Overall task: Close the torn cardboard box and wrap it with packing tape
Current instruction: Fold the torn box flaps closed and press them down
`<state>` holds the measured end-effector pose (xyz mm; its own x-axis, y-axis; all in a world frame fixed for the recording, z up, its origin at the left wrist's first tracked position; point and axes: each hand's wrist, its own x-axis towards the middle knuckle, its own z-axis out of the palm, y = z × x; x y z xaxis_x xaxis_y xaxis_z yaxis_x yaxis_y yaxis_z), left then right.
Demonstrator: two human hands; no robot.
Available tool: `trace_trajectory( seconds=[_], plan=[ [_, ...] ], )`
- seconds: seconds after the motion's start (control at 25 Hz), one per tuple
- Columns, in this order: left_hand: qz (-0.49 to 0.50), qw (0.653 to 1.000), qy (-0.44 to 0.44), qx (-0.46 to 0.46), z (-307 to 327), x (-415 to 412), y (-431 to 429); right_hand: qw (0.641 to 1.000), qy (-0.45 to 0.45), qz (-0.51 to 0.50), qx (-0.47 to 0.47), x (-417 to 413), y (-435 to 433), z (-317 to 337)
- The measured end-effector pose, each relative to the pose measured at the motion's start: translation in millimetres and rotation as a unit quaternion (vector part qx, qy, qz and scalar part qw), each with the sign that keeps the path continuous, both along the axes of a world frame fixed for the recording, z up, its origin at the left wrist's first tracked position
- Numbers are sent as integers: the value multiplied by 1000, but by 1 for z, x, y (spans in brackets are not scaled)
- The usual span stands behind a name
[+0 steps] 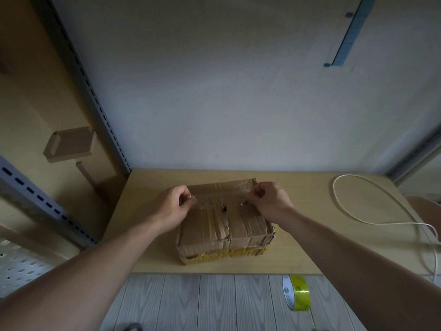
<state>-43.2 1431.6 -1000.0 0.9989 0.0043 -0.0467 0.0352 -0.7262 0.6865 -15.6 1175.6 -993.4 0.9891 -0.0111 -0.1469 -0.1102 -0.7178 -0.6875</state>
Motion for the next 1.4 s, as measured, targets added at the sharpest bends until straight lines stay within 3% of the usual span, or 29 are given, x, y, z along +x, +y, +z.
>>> trace_trajectory(
  seconds=[0.16,0.36,0.8,1.16,1.4],
  plan=[
    [-35,999,0,-16,-1,-1,4,1000,-12,3,5,-1,-4,2],
    [-24,1000,8,-2,-1,1,4,1000,-16,22,-7,-3,-2,3],
    [9,998,-4,-67,3,8,6,997,-17,52,-51,-1,-3,11],
    [63,998,-23,17,8,11,-17,998,51,-5,25,6,-12,5],
    [87,996,-5,10,5,12,-21,1000,29,11,-6,4,-10,12]
  ],
)
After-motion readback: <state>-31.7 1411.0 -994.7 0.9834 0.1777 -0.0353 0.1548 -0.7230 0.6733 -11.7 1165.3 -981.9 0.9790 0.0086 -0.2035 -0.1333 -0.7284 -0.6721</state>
